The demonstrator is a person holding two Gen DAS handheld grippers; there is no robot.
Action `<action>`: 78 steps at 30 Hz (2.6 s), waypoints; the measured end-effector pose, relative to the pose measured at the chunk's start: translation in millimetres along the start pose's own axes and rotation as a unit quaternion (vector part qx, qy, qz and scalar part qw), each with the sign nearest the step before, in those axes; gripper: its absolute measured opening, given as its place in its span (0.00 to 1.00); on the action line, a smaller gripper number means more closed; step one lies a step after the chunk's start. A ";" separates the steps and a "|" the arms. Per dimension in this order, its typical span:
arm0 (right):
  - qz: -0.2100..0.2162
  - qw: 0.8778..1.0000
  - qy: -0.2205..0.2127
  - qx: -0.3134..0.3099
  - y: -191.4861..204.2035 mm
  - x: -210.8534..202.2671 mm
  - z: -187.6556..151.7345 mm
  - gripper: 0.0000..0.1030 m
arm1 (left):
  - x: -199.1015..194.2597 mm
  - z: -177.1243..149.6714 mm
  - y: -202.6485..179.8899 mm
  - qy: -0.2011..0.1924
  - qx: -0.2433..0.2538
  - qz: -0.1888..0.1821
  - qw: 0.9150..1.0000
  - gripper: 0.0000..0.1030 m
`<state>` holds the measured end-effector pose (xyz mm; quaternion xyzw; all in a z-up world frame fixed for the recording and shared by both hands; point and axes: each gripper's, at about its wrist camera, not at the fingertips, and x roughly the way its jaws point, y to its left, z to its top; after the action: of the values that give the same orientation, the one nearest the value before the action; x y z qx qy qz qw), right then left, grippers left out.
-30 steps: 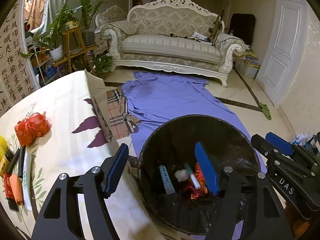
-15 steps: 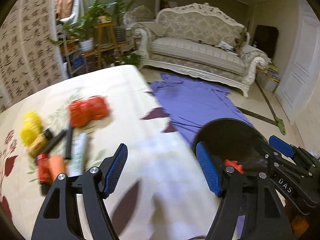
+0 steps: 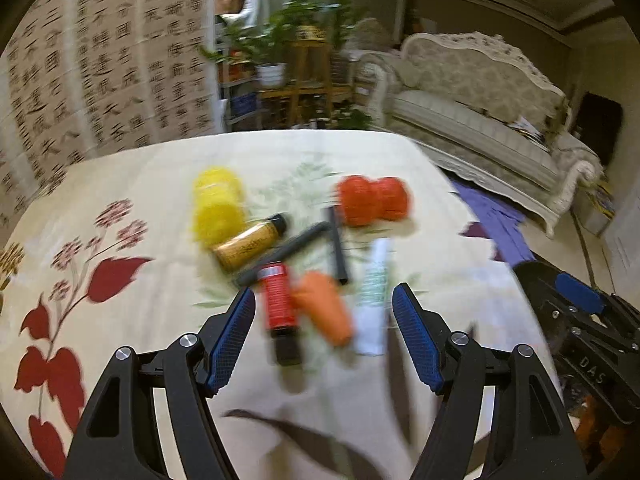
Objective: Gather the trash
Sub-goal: 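Move both tools back over the items on the bed, then grasp the orange plastic piece with the right gripper, then grasp the red can with the left gripper while the right holds the orange piece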
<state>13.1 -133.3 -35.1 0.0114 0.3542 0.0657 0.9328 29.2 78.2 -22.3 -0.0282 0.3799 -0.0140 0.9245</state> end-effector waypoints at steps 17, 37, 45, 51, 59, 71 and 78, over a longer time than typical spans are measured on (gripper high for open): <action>0.068 0.993 0.026 -0.096 108.6 25.9 8.6 0.45 | -2.6 -17.6 115.9 0.014 -0.081 0.073 0.994 0.67; 0.075 0.985 0.078 -0.138 152.1 61.3 -0.1 0.30 | 6.6 -19.3 139.0 0.023 -0.101 0.058 0.993 0.67; 0.078 0.986 0.072 -0.130 148.4 58.5 -1.3 0.24 | 7.8 -18.7 135.1 0.025 -0.098 0.057 0.993 0.67; 0.074 0.988 0.052 -0.122 138.4 46.2 6.2 0.24 | 9.4 -16.9 128.0 0.025 -0.094 0.056 0.994 0.67; 0.053 0.993 0.038 -0.098 103.8 34.7 9.2 0.24 | 10.6 -14.7 100.4 0.027 -0.076 0.041 0.996 0.67; 0.018 0.997 0.040 -0.061 50.5 34.9 -0.3 0.24 | 19.3 -8.2 48.5 0.032 -0.043 0.017 0.998 0.67; 0.019 0.998 0.046 -0.047 36.5 38.7 -6.0 0.24 | 32.7 -3.4 34.7 0.038 -0.032 0.014 0.999 0.57</action>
<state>33.6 -92.3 -62.6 -0.0290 0.3928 0.1011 0.9136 50.2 111.2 -49.9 -0.0518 0.4153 0.0103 0.9081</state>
